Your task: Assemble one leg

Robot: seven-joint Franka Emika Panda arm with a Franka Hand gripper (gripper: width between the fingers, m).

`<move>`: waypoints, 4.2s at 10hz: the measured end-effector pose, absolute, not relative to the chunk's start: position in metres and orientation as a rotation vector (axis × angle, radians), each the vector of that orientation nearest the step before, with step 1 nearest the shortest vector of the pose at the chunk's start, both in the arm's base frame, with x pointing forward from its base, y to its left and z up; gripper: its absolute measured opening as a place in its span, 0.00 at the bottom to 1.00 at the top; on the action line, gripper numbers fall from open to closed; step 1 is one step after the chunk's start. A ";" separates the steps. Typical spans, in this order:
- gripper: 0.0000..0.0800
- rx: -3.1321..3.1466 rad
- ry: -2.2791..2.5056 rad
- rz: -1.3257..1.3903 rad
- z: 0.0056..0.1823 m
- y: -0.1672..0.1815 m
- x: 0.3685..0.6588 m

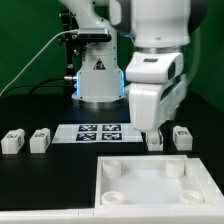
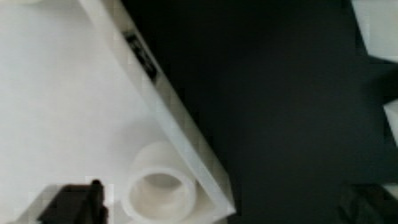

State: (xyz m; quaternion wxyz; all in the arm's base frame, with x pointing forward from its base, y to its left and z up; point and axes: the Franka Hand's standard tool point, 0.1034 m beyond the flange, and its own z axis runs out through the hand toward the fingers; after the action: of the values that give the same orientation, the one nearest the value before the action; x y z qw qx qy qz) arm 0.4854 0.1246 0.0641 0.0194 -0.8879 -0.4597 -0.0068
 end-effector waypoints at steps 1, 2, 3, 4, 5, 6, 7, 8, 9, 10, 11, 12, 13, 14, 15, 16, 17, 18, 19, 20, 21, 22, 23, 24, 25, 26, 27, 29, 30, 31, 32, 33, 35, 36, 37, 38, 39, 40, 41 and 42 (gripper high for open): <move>0.81 -2.862 -1.191 -0.021 0.066 0.141 0.483; 0.81 -2.931 -0.994 -0.021 0.067 0.155 0.482; 0.81 -2.961 -0.862 -0.025 0.069 0.161 0.483; 0.81 -2.989 -0.722 -0.018 0.068 0.161 0.482; 0.81 -3.007 -0.635 -0.014 0.068 0.162 0.482; 0.81 -3.030 -0.459 -0.005 0.068 0.163 0.482; 0.81 -3.040 -0.321 0.003 0.068 0.165 0.481; 0.81 -3.042 -0.258 0.010 0.067 0.167 0.480; 0.81 -3.047 -0.246 0.054 0.064 0.170 0.472; 0.81 -3.048 -0.249 0.065 0.062 0.173 0.470; 0.81 -3.051 -0.208 0.161 0.060 0.169 0.462; 0.81 -3.062 -0.171 0.385 0.063 0.169 0.456; 0.81 -3.047 -0.167 0.509 0.063 0.173 0.460; 0.81 -3.034 -0.145 0.561 0.061 0.171 0.463; 0.81 -3.011 -0.153 0.749 0.063 0.168 0.453; 0.81 -2.973 -0.158 0.925 0.063 0.167 0.450; 0.81 -2.930 -0.162 1.070 0.061 0.167 0.450; 0.81 -2.908 -0.163 1.128 0.058 0.168 0.453; 0.81 -2.877 -0.125 1.280 0.055 0.169 0.436; 0.81 -2.820 -0.131 1.440 0.049 0.171 0.424; 0.81 -2.814 -0.135 1.430 0.043 0.174 0.432; 0.81 -2.816 -0.135 1.430 0.044 0.174 0.431; 0.81 -2.816 -0.135 1.430 0.044 0.174 0.431; 0.81 -2.815 -0.135 1.432 0.044 0.174 0.430; 0.81 -2.814 -0.137 1.436 0.043 0.174 0.429; 0.81 -2.828 -0.108 1.449 0.037 0.179 0.423; 0.81 -2.827 -0.116 1.464 0.031 0.182 0.412; 0.81 -2.810 -0.109 1.507 0.023 0.181 0.399; 0.81 -2.803 -0.111 1.528 0.019 0.182 0.394; 0.81 -2.797 -0.110 1.539 0.016 0.180 0.392; 0.81 -2.796 -0.105 1.545 0.014 0.178 0.391; 0.81 -2.796 -0.106 1.543 0.014 0.179 0.391; 0.50 -2.796 -0.107 1.543 0.014 0.179 0.391; 0.50 -2.796 -0.107 1.543 0.014 0.179 0.391; 0.36 -2.796 -0.107 1.543 0.014 0.179 0.391; 0.36 -2.796 -0.107 1.543 0.014 0.179 0.391; 0.36 -2.796 -0.107 1.543 0.014 0.179 0.391; 0.36 -2.796 -0.107 1.543 0.014 0.179 0.391; 0.36 -2.796 -0.107 1.543 0.014 0.179 0.391; 0.36 -2.796 -0.107 1.543 0.014 0.179 0.391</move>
Offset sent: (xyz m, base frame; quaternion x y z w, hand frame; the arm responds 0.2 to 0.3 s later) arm 0.0000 0.0000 0.0000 0.0000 0.0000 0.2667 0.9638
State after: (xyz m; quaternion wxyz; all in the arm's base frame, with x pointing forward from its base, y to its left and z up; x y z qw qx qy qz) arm 0.3909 0.1786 0.0142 -0.0268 -0.8747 -0.0335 0.4828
